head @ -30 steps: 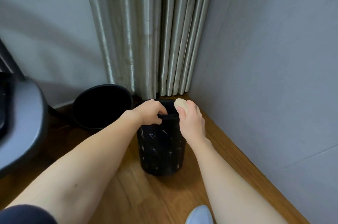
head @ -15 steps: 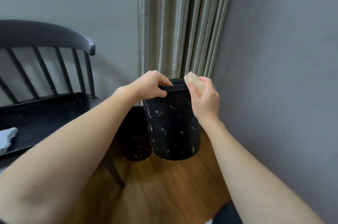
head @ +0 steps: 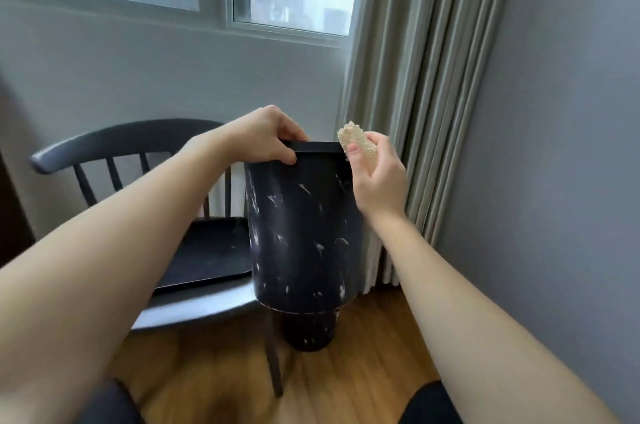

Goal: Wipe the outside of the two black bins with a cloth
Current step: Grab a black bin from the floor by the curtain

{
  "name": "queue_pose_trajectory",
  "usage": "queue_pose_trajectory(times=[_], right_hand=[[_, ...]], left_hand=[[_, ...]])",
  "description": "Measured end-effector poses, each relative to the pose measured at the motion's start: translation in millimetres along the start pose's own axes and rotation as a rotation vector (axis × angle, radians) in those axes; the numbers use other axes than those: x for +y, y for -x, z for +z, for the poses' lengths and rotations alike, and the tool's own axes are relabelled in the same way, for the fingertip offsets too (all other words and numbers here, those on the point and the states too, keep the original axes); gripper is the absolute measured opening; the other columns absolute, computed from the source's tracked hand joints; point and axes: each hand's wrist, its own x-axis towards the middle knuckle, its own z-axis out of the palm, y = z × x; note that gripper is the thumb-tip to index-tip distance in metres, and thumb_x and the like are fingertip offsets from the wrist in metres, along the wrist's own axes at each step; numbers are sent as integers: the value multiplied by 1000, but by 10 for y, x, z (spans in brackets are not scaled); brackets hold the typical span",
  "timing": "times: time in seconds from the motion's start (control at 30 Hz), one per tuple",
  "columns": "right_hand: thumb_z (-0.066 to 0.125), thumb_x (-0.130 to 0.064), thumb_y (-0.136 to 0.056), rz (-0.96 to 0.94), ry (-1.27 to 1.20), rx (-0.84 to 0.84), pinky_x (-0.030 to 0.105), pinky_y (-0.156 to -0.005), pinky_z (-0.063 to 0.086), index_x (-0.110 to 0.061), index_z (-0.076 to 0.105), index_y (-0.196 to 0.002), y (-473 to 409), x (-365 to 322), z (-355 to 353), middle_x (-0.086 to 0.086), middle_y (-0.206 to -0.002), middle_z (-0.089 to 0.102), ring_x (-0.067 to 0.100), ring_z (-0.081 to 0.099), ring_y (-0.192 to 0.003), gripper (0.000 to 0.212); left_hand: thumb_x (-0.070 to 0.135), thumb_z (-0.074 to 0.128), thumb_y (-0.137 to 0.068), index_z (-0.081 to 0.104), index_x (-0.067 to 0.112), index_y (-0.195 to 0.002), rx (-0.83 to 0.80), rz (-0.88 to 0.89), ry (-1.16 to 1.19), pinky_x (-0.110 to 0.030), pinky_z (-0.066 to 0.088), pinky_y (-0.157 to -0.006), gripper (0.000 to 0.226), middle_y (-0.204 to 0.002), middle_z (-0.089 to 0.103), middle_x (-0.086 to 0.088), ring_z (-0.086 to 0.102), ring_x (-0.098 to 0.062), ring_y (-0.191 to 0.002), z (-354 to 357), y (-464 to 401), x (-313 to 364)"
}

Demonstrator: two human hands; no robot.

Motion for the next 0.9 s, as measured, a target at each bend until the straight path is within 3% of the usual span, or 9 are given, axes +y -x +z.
queue_pose_trajectory(times=[0.2, 0.33, 0.47, 0.6, 0.8, 0.9], right_hand=[[53, -43, -100, -24, -49, -108, 24, -85, 38, -18, 55, -128, -15, -254, 504, -1, -123, 63, 11, 55, -104, 37], [53, -43, -100, -46, -73, -160, 17, -79, 33, -18, 55, -128, -61, -291, 878, -1, -122, 62, 4, 48, -96, 38], [53, -44, -99, -52, -111, -196, 19, -77, 35, -21, 54, -127, -69, -257, 1273, -3, -119, 62, 2, 47, -91, 36], [52, -45, -99, -72, -130, -226, 6, -71, 31, -21, 55, -125, -164, -212, 1661, -5, -115, 62, 1, 47, -87, 35], [52, -41, -100, -94, -134, -294, 27, -82, 39, -19, 56, -127, -220, -128, 2162, -1, -117, 61, 10, 52, -96, 35], [50, -41, -101, -108, -95, -331, 16, -77, 32, -25, 55, -131, -286, -62, 2368, -2, -113, 59, 10, 51, -94, 35]], left_hand=[[-3, 69, -79, 80, 30, -95, 67, -99, -58, -36, 62, -87, 39, -83, 79, 8, 75, -18, -84, -451, 229, -232], [-6, 68, -80, 80, 23, -101, 116, -178, -42, -38, 62, -89, 38, -86, 79, 5, 76, -22, -89, -586, 290, -444], [-7, 68, -80, 80, 17, -107, 132, -230, -51, -42, 60, -94, 38, -94, 80, 0, 75, -25, -96, -723, 241, -712], [-5, 70, -80, 80, 21, -107, 139, -286, -58, -40, 60, -94, 38, -93, 80, 5, 76, -20, -94, -880, 161, -1035], [-3, 72, -81, 79, 21, -111, 129, -336, -66, -38, 58, -98, 39, -99, 79, 3, 75, -17, -96, -1023, 19, -1459], [-4, 71, -81, 79, 20, -110, 134, -347, -74, -41, 58, -98, 39, -102, 79, -1, 74, -19, -97, -1084, -71, -1689]])
